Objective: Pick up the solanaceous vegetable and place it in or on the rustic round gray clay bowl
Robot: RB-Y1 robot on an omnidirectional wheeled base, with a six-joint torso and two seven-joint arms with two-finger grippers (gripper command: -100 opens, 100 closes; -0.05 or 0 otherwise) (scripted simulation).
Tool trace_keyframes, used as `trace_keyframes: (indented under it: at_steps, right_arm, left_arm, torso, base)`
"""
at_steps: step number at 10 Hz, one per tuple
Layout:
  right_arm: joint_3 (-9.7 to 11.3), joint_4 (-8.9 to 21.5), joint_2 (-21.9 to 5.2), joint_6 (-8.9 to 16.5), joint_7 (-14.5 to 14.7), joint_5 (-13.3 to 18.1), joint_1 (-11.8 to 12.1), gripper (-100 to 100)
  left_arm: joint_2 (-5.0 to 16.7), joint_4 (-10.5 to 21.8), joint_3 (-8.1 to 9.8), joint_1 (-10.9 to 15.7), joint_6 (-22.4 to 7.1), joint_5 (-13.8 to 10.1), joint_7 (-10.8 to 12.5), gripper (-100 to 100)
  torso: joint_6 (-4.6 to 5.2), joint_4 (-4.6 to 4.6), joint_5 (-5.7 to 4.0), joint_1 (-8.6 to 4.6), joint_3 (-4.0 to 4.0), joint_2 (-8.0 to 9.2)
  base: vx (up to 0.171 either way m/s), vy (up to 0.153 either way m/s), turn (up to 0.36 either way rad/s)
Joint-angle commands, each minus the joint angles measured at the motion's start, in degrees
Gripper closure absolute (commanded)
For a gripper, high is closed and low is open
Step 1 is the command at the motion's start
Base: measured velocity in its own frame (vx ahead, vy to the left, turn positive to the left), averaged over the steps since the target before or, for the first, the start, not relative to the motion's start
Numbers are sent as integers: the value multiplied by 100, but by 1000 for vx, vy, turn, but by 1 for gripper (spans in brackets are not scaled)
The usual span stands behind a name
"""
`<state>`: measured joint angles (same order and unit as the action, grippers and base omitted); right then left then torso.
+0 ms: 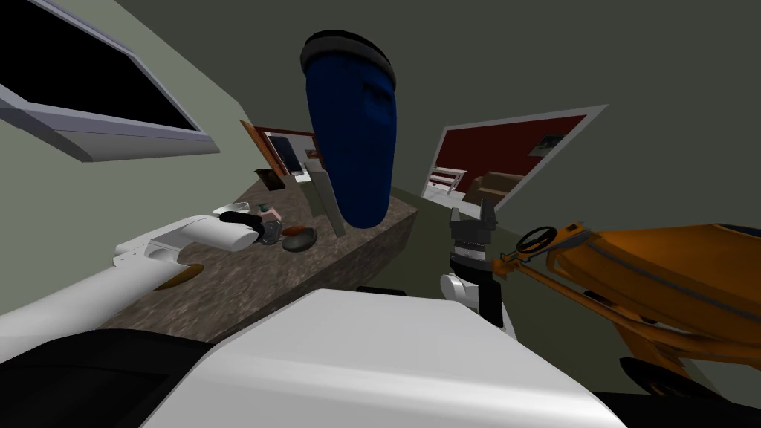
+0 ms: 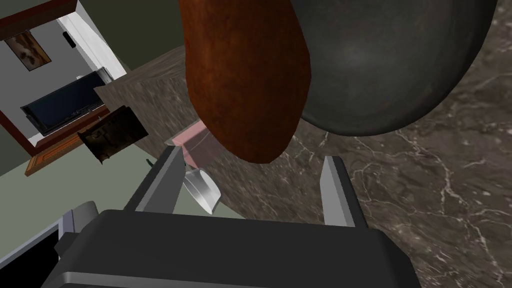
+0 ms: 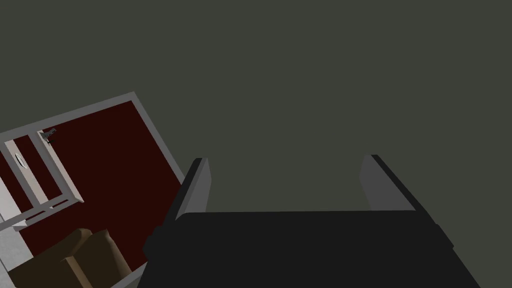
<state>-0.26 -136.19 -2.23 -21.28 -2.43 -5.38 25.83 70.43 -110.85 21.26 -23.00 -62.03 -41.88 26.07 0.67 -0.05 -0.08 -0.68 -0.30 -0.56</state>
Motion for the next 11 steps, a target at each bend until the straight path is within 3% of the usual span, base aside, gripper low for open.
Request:
trace_keyframes:
  at_steps: [1, 4, 5, 6, 11]
  right_arm:
    - [0, 0, 0, 0, 0, 0, 0, 0]
    - [0, 0, 0, 0, 0, 0, 0, 0]
    - [0, 0, 0, 0, 0, 0, 0, 0]
    - [0, 0, 0, 0, 0, 0, 0, 0]
    - [1, 0, 0, 0, 0, 0, -2, 0]
  left_arm:
    - [0, 0, 0, 0, 0, 0, 0, -100]
    - [0, 0, 0, 0, 0, 0, 0, -100]
    - [0, 0, 0, 0, 0, 0, 0, 0]
    - [82, 287, 84, 15, 45, -129, -122, -100]
    - [245, 1026, 251, 45, 134, -388, -367, -100]
  torso:
    - [0, 0, 0, 0, 0, 0]
    - [0, 0, -2, -8, 0, 0]
    - [0, 0, -2, -8, 0, 0]
    - [0, 0, -2, -8, 0, 0]
    - [5, 9, -5, -17, 21, 37]
  base:
    - [0, 0, 0]
    - [0, 0, 0]
    - [0, 0, 0]
    - [-72, -7, -197]
    - [-98, -21, -170]
